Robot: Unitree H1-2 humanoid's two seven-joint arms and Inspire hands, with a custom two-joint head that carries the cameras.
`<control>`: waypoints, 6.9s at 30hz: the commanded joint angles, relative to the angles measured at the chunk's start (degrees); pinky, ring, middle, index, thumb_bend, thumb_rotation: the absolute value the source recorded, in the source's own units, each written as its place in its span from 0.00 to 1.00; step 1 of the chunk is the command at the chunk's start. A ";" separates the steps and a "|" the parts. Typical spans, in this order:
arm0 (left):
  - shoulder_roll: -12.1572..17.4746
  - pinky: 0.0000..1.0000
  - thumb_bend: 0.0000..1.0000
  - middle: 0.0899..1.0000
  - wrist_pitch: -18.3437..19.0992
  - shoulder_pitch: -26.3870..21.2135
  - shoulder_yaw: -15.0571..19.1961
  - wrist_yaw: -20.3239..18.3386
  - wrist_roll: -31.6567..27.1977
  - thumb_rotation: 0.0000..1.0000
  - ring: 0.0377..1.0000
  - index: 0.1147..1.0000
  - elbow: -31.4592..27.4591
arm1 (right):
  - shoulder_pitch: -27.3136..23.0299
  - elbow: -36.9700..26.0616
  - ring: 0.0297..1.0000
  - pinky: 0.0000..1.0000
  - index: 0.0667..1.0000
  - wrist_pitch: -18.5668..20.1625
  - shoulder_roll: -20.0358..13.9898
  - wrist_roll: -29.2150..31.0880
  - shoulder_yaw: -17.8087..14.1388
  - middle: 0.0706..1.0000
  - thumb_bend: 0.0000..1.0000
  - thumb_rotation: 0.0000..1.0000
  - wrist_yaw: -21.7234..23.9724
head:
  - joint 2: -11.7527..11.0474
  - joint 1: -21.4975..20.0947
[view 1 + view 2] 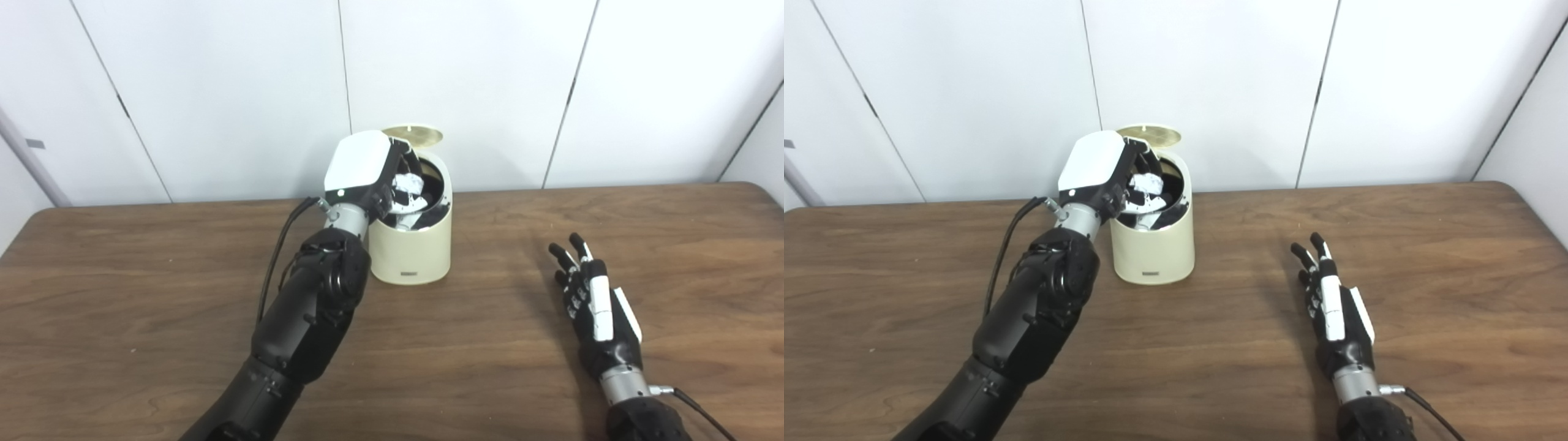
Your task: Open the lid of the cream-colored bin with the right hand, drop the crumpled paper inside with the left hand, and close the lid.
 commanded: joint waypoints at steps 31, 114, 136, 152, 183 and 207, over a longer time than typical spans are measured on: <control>0.14 0.53 0.93 0.70 3.49 -1.92 -1.69 -2.14 1.24 0.00 0.63 0.65 -2.22 | 1.82 -0.35 1.00 1.00 0.98 0.39 -0.08 -0.51 -0.30 0.89 0.67 1.00 -0.22 | 0.26 0.06; 4.01 0.35 0.48 0.47 -24.07 10.12 7.59 17.78 -7.47 0.00 0.42 0.39 -10.75 | 0.97 1.09 1.00 1.00 0.96 2.45 -2.98 0.43 -0.82 0.87 0.61 1.00 1.18 | 0.16 1.59; 7.59 0.31 0.47 0.49 -25.62 16.08 14.88 17.37 -11.35 0.00 0.39 0.42 -13.73 | 0.79 0.64 1.00 1.00 0.96 3.48 -4.82 1.27 -0.49 0.89 0.64 1.00 2.63 | 0.10 2.80; 4.08 0.34 0.47 0.46 -10.60 19.57 23.74 9.24 -26.12 0.00 0.42 0.36 -20.93 | 0.71 0.58 1.00 1.00 0.98 3.90 -5.81 1.34 -0.26 0.93 0.63 1.00 3.14 | 0.74 4.94; 6.07 1.00 0.55 1.00 -9.52 28.14 31.17 -4.12 -57.73 0.62 0.99 1.00 -22.75 | -0.92 0.62 1.00 1.00 0.98 5.07 -6.73 2.89 -0.09 0.91 0.59 1.00 4.02 | 1.46 7.84; 3.53 1.00 0.53 1.00 -15.79 34.31 32.96 -4.28 -62.65 0.77 1.00 1.00 -16.81 | -0.74 0.86 1.00 1.00 1.00 -0.14 -5.31 5.11 -1.79 1.00 0.59 1.00 3.98 | 2.15 6.23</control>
